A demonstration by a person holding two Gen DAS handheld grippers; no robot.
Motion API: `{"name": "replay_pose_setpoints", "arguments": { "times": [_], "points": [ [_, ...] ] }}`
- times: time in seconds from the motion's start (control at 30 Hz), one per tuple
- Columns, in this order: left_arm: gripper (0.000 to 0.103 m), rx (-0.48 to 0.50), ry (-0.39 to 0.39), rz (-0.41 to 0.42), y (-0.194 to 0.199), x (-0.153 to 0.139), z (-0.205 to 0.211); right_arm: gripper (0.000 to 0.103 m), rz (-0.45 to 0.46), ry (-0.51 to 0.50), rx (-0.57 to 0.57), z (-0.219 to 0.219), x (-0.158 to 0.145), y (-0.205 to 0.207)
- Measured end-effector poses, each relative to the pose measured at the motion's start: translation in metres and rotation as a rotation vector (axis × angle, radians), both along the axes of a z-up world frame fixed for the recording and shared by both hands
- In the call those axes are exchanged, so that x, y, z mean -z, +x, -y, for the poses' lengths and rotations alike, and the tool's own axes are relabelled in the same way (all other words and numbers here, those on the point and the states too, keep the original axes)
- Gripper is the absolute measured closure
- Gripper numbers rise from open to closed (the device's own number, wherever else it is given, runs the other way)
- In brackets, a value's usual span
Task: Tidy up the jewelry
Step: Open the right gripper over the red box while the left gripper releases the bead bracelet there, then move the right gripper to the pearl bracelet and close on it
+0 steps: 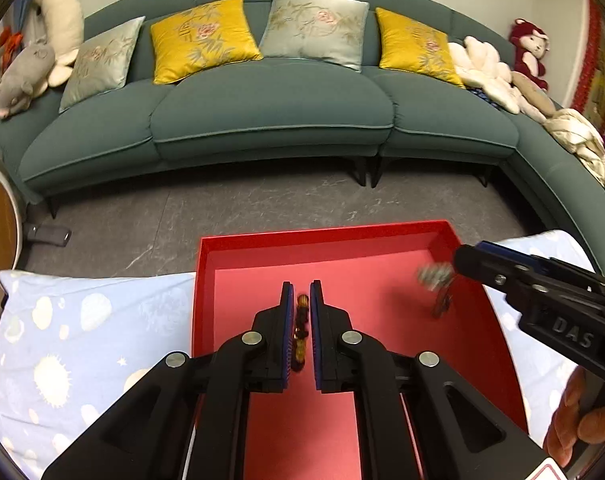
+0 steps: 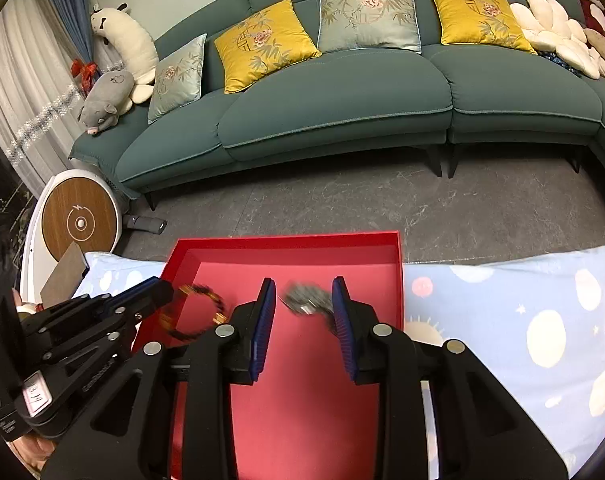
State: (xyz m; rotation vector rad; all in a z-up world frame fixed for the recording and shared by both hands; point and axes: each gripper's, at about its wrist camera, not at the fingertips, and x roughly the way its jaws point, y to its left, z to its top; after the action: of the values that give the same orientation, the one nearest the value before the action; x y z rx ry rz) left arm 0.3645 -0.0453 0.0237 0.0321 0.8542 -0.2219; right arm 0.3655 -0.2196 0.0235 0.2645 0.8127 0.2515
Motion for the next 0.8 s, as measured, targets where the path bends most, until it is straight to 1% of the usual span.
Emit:
{"name": "replay_pose_setpoints", "arguments": {
  "times": [0.03,0.07,0.1,0.13,0.2,0.27,0.33,0.4,0.43,0.53,0.57,0.67,0.73,0.77,0.8],
  "points": [
    [0.091,-0.011,-0.009,-0.003,0.003,0.002,-0.002,0.073,0.007,-0.003,0.007,0.000,0.001,0.001],
    [0.089,-0.022,-0.022,-0.013,0.005,0.005,-0.005,0.072,0.015,-0.004,0.014,0.000,0.001,0.001],
    [0.081,-0.034,-0.040,-0.029,0.007,0.006,-0.009,0.072,0.024,-0.003,0.018,0.001,-0.001,0.001],
    [0.079,-0.045,-0.065,-0.033,0.005,0.004,-0.015,0.072,0.036,-0.004,0.023,0.002,-0.005,-0.002],
    [0.079,-0.052,-0.114,-0.018,-0.004,-0.006,-0.028,0.070,0.072,-0.002,0.028,0.006,-0.017,-0.016],
    [0.079,-0.041,-0.139,0.007,-0.023,-0.019,-0.040,0.065,0.108,0.009,0.021,0.013,-0.030,-0.036],
    [0.078,-0.032,-0.120,0.042,-0.051,-0.034,-0.053,0.059,0.142,0.000,0.005,0.019,-0.045,-0.068],
    [0.078,-0.028,-0.094,0.073,-0.080,-0.046,-0.063,0.054,0.165,-0.036,-0.001,0.023,-0.059,-0.103],
    [0.078,-0.025,-0.084,0.081,-0.098,-0.051,-0.069,0.049,0.171,-0.044,-0.009,0.026,-0.065,-0.120],
    [0.077,-0.025,-0.070,0.067,-0.142,-0.058,-0.083,0.038,0.183,-0.047,-0.012,0.036,-0.073,-0.175],
    [0.077,-0.022,-0.066,0.057,-0.157,-0.059,-0.088,0.037,0.183,-0.048,-0.004,0.038,-0.075,-0.191],
    [0.077,-0.027,-0.040,0.044,-0.204,-0.054,-0.095,0.032,0.185,-0.071,0.040,0.041,-0.074,-0.239],
    [0.077,-0.033,-0.007,0.041,-0.231,-0.047,-0.095,0.027,0.184,-0.079,0.068,0.045,-0.067,-0.269],
    [0.077,-0.037,0.002,0.042,-0.244,-0.041,-0.095,0.027,0.177,-0.078,0.083,0.048,-0.063,-0.281],
    [0.074,-0.041,0.003,0.040,-0.255,-0.036,-0.095,0.026,0.170,-0.073,0.096,0.051,-0.058,-0.292]
  ]
}}
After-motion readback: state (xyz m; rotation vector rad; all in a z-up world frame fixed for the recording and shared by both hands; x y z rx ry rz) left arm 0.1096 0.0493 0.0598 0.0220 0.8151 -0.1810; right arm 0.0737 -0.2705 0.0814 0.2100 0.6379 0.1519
